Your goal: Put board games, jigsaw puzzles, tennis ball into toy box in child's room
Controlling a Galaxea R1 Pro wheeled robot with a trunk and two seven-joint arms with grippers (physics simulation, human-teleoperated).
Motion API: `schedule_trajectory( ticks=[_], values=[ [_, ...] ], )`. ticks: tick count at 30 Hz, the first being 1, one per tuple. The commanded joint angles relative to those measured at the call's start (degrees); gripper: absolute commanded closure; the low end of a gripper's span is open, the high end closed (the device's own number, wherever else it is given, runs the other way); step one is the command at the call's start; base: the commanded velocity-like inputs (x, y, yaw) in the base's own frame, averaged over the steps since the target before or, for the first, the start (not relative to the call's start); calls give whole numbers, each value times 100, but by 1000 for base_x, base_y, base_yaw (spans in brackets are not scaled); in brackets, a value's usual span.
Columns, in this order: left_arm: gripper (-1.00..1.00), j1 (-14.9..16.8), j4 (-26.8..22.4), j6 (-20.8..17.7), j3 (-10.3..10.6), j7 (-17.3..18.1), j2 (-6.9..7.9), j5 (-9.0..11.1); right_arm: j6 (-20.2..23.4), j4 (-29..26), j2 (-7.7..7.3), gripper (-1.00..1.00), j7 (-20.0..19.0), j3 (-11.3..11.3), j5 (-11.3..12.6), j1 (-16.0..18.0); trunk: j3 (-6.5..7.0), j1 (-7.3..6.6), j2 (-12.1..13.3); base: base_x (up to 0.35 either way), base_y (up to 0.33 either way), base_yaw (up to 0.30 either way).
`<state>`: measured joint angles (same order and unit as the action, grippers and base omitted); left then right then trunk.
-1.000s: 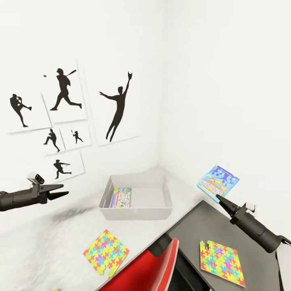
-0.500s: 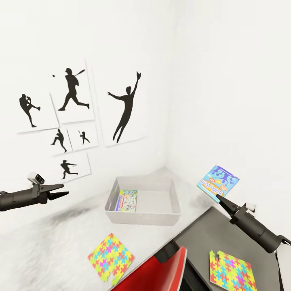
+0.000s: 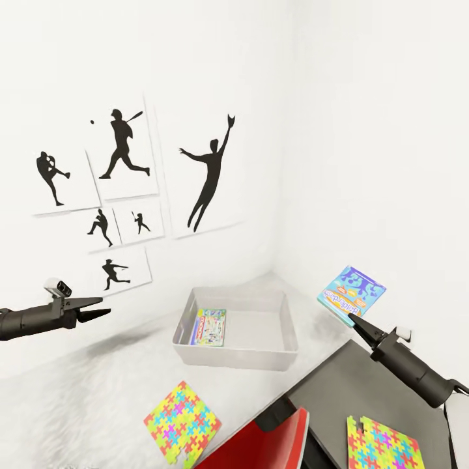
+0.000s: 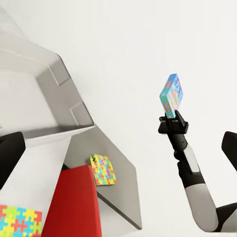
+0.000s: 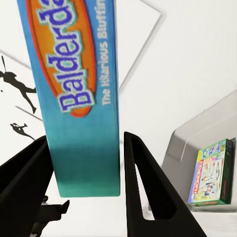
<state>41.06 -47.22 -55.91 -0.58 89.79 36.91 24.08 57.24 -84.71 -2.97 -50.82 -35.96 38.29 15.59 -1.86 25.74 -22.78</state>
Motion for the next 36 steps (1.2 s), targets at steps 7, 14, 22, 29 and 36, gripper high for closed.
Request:
schedule_trajectory(
  ticks=[7, 14, 22, 29, 36],
  values=[
    [-100, 7, 2, -61, 5, 21, 1, 0, -10, -24, 15, 100, -39, -8, -6, 6, -14, 4, -14, 16, 0, 280],
    [-100, 7, 3, -61, 5, 21, 1, 0, -20, -21, 16, 100, -42, -8, -14, 6, -14, 4, -14, 1, -10, 292],
    [-100, 7, 2, -61, 5, 21, -1, 0, -20, -19, 16, 100, -42, -8, -14, 6, -14, 4, -14, 23, -49, 292],
    [-100, 7, 1, -61, 5, 21, 1, 0, -20, -17, 16, 100, -42, -8, -14, 6, -14, 4, -14, 32, -43, 284],
    [-100, 7, 3, -61, 5, 21, 1, 0, -20, -11, 8, 100, -42, -8, -14, 6, -14, 4, -14, 2, -2, 59]
  ],
)
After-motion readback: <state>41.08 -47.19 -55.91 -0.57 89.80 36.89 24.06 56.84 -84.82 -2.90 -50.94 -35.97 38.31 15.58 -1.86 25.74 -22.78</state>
